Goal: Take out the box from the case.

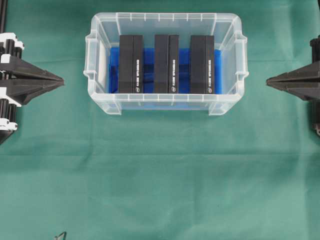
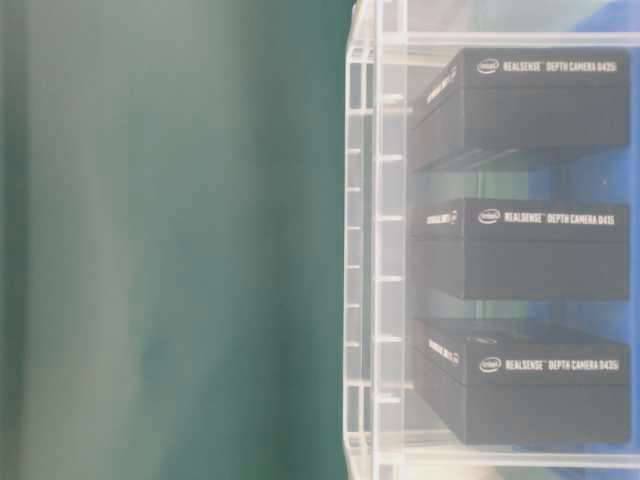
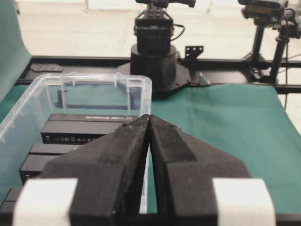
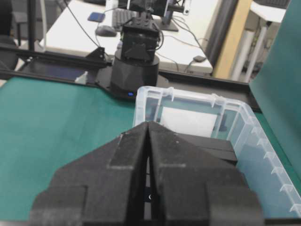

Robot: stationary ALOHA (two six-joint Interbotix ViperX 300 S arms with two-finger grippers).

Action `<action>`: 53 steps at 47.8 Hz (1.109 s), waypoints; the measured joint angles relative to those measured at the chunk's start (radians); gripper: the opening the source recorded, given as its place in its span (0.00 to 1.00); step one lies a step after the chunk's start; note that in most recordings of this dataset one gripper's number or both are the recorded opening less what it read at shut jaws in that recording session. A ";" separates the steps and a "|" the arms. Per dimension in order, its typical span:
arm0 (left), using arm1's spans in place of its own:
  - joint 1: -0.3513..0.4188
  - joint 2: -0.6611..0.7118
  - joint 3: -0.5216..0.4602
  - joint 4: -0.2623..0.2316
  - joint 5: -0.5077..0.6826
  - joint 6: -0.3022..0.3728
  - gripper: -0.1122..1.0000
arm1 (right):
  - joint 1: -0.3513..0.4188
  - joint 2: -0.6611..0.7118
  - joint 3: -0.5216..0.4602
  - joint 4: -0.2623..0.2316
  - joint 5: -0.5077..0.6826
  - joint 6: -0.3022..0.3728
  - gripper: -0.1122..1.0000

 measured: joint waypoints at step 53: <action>-0.003 -0.008 -0.439 0.018 0.712 -0.106 0.18 | 0.000 0.072 -0.532 0.002 0.693 0.118 0.11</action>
